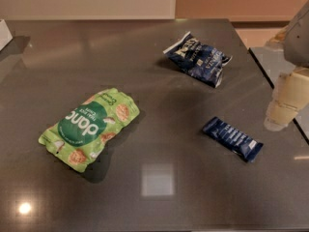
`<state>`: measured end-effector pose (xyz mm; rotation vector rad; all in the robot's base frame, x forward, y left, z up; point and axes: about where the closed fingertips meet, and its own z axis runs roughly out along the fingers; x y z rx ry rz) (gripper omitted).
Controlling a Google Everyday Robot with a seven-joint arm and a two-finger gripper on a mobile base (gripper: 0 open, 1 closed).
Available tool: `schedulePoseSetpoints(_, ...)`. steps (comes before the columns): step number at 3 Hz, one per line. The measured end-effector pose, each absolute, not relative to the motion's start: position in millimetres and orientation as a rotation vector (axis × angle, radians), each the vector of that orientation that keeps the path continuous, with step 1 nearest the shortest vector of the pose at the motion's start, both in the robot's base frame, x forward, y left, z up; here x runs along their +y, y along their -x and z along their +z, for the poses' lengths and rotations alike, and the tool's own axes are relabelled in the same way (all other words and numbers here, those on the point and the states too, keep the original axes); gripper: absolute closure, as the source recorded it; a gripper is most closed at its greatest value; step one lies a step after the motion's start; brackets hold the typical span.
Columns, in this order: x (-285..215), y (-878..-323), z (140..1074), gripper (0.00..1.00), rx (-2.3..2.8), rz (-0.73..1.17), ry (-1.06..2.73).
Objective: Move rxbar blueberry near green rice chip bag
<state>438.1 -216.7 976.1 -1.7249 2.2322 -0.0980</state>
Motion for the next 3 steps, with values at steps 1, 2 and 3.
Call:
schedulePoseSetpoints(1,-217,-438,976,0.0,2.232,-0.098,1.725)
schedulePoseSetpoints(2,-215,-437,969,0.0,2.245,-0.084,1.727)
schedulePoseSetpoints(3,-215,-430,945,0.0,2.272,-0.032,1.717)
